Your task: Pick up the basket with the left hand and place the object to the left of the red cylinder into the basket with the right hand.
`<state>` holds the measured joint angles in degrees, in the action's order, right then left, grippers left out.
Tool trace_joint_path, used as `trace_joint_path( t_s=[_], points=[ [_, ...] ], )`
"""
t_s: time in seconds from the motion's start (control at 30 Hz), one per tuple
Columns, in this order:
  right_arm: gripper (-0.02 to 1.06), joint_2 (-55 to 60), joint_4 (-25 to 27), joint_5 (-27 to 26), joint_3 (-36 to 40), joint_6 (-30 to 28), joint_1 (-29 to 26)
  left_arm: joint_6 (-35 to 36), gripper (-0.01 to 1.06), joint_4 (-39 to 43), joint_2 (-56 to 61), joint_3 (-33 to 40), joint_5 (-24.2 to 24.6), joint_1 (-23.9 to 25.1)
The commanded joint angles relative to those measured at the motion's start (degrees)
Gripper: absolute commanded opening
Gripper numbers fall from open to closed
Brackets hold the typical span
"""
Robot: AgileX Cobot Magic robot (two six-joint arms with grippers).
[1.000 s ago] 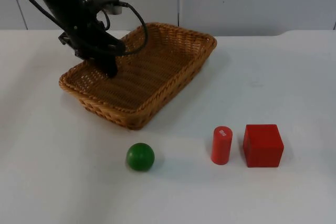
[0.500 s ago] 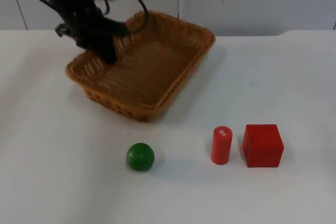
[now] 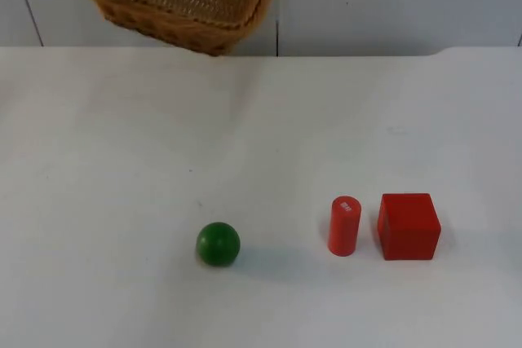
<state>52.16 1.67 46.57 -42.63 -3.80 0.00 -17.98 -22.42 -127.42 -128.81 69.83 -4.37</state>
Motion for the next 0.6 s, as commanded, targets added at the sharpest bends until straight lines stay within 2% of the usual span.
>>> trace_joint_path(
  t_s=[0.0,0.03,0.07,0.2,0.23,0.3,0.37,0.4,0.57],
  points=[
    [1.05,-0.05,-0.01,-0.18,-0.19,-0.36,-0.33,0.10,0.00,-0.67,2.76,4.00,0.14,0.43],
    [1.05,-0.05,-0.01,-0.18,-0.19,-0.36,-0.33,-1.01,0.00,-1.86,5.57,8.67,0.14,1.48],
    [1.05,-0.05,-0.01,-0.18,-0.19,-0.36,-0.33,-1.01,0.00,-1.86,5.57,8.67,0.14,1.48],
    [1.05,-0.05,-0.01,-0.06,-0.19,-0.35,-0.33,-5.78,0.00,-10.34,12.39,22.32,0.14,6.29],
    [1.05,-0.05,-0.01,-0.06,-0.19,-0.35,-0.33,-5.78,0.00,-10.34,12.39,22.32,0.14,6.29],
    [1.05,-0.05,-0.01,-0.06,-0.19,-0.35,-0.33,-8.26,0.00,-13.05,16.35,28.23,0.14,8.87],
    [1.05,-0.05,-0.01,-0.06,-0.19,-0.35,-0.33,-9.27,0.00,-12.71,21.03,35.44,0.14,11.82],
    [1.05,-0.05,-0.01,-0.06,-0.19,-0.35,-0.33,-9.27,0.00,-12.71,21.03,35.44,0.14,11.82],
    [1.05,-0.05,0.13,-0.08,-0.19,-0.09,-0.33,-10.07,0.00,-12.03,29.29,46.18,0.14,16.33]
  ],
)
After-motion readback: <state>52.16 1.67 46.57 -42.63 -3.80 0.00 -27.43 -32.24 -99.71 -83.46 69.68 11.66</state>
